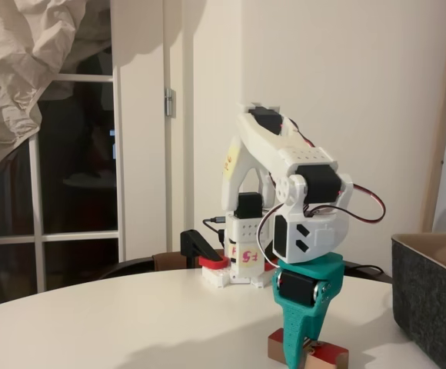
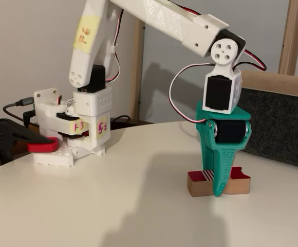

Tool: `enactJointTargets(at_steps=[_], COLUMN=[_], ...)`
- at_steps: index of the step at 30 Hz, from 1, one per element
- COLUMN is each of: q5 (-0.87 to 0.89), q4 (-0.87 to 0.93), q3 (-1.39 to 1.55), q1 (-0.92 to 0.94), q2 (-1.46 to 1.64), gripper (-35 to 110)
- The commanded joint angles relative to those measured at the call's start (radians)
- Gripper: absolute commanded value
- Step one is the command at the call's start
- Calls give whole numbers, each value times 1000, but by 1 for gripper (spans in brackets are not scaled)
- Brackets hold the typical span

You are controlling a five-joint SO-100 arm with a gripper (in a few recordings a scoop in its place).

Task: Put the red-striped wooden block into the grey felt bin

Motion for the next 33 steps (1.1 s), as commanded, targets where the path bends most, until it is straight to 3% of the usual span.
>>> enactJointTargets(at_steps=[1, 21, 33], q5=[14, 132, 347], q4=[-5, -5, -2], q3=[6, -3, -3], q1=[-14, 71, 192], q2=[6, 89, 282], gripper=[8, 2, 5])
